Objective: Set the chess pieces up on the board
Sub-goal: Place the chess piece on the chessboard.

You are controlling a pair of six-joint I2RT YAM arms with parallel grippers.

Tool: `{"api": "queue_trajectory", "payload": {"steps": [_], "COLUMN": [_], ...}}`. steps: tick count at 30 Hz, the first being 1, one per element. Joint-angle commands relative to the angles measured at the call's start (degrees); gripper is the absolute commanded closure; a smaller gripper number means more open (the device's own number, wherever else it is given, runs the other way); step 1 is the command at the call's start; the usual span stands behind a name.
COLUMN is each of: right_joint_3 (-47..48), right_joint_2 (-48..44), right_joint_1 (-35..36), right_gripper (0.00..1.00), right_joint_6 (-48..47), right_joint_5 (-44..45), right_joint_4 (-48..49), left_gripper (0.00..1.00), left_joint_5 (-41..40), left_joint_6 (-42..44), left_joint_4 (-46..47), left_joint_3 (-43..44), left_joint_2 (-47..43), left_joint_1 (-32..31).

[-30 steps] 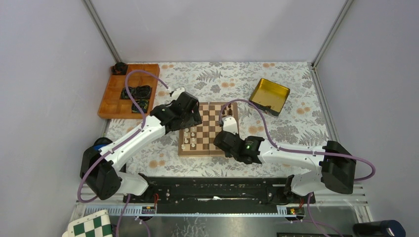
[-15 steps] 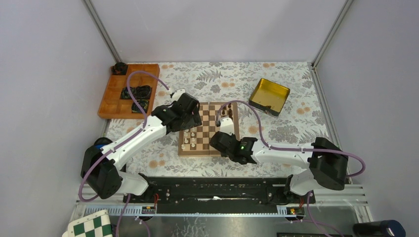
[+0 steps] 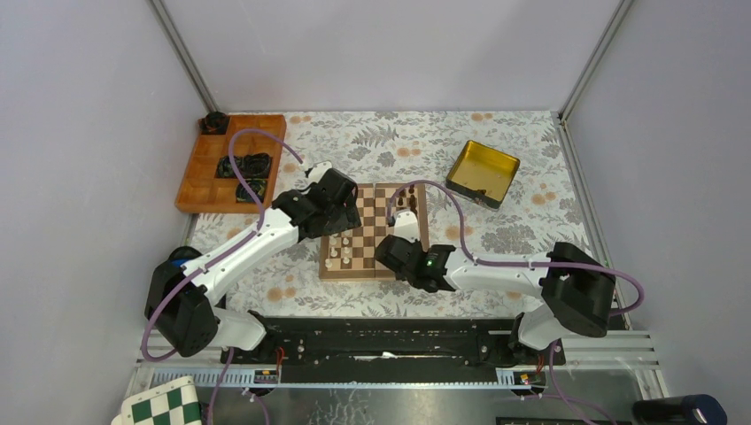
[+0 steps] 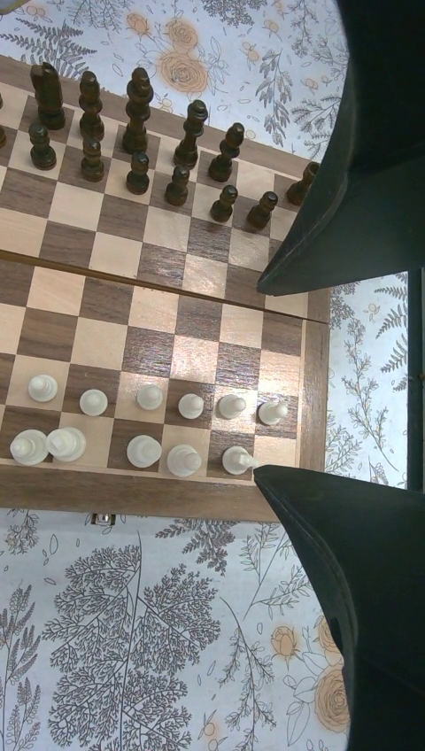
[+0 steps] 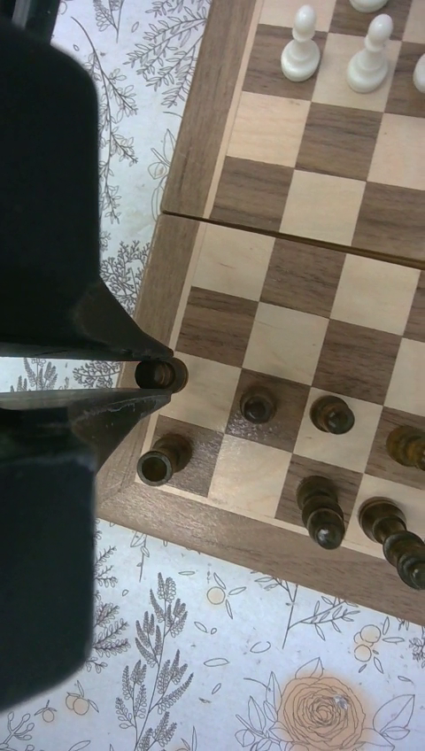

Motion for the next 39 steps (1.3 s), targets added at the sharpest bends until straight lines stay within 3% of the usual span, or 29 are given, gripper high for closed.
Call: {"api": "queue_trajectory", "payload": {"steps": [1, 17, 26, 39], "right_joint_3": [0.6, 1.0, 1.9, 6.0], "right_joint_2": [0.6, 3.1, 2.2, -2.5], "right_joint_1": [-1.4, -3.2, -3.2, -3.2], "right_gripper": [1.00, 0.98, 0.71, 0.65], "right_joint_6": [0.7, -1.0, -1.8, -3.5], "right_joint_5": [1.3, -0.9, -1.3, -2.7], "right_joint_4": [1.8, 3.0, 1.3, -3.3], "left_gripper": [0.22, 0.22, 0.22, 0.22], "left_joint_5": [-1.4, -1.1, -0.4, 0.2], "left_joint_6": [-0.3, 0.5, 0.4, -0.1], "left_joint_4": [-0.2, 0.6, 1.4, 1.8], "left_joint_3": [-0.5, 0.2, 0.3, 1.0], "left_joint_2": [-0.1, 2.2, 2.8, 3.2], "left_joint_1": [0.4, 0.6, 0.7, 0.7]}}
